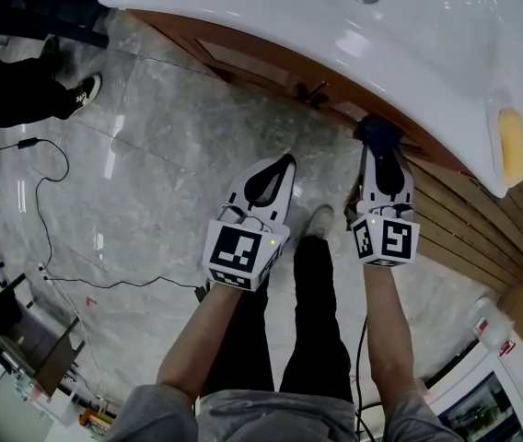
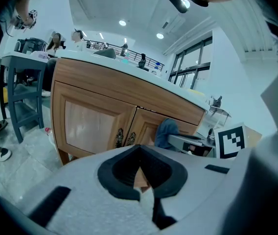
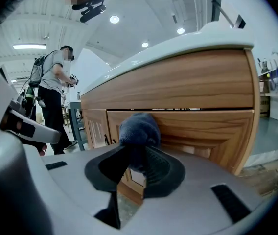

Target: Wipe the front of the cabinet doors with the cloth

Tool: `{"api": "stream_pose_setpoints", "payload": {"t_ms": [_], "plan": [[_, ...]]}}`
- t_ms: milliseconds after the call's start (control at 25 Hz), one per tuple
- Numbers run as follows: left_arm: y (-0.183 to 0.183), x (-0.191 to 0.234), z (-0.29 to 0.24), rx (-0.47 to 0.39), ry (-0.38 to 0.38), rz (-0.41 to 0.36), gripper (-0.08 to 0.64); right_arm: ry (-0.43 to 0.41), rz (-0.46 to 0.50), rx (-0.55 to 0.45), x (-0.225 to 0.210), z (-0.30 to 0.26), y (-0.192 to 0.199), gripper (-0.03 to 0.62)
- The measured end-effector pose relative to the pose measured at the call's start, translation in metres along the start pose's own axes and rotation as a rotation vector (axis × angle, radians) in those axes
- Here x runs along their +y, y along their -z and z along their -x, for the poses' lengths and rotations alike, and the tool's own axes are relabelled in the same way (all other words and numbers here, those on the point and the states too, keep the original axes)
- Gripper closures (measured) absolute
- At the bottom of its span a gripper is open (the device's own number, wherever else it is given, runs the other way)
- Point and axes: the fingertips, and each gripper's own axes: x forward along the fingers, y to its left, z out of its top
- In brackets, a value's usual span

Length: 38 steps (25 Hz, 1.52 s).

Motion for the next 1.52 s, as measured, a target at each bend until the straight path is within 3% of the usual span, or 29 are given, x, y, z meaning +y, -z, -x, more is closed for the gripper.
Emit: {"api": "stream_pose_setpoints", "payload": {"t_ms": [520,1000,1520], "plan": [[-0.004,0.045,0.020,0.009,-0.031,0.003,0.552,-0.080,0.013,-0.014,0.058,-0.038,-0.011,0.515],[0.010,0.043,0.036,0.017,-0.057,0.020,0.552,-0.234,0.053,-0.041,0.120,-0.030,-0.009,0.517],[0.034,-0.003,0.032,0.031,-0.035,0.031,0.552,-0.199,0.026,0.005,0.081,0.031,0.030,0.517]]}}
